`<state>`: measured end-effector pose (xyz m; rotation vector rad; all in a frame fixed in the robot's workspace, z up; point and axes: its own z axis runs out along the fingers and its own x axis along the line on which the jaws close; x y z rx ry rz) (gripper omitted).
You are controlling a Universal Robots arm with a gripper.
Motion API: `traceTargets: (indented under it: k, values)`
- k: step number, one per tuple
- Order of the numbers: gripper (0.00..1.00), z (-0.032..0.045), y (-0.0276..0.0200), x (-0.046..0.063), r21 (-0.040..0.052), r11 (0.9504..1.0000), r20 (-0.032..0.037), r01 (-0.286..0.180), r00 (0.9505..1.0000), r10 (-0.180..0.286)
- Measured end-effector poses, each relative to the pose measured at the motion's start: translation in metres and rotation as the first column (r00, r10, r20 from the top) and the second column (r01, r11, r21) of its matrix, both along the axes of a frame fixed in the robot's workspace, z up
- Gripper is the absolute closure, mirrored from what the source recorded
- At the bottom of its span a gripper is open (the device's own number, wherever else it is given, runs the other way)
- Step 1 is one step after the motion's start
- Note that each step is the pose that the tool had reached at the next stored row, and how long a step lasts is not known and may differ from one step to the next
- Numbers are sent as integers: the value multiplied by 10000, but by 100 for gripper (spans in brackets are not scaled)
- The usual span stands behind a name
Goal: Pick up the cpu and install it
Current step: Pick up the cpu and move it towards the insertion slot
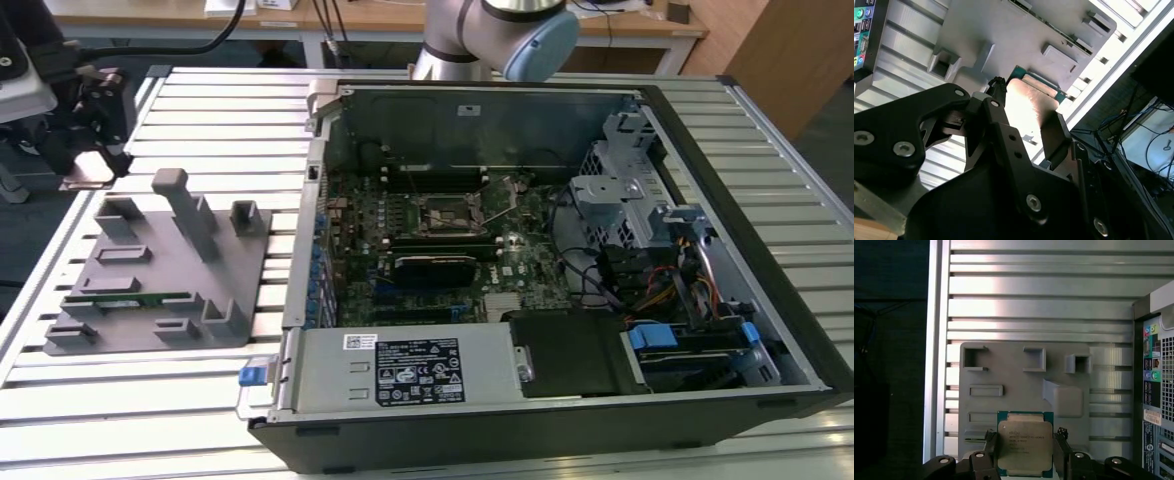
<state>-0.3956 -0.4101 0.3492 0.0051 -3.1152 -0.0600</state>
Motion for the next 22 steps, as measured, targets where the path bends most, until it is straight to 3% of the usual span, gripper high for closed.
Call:
traceTargets:
  k: [22]
  values:
    - [47,0,0,181,0,10000,-4,-1,10000,1]
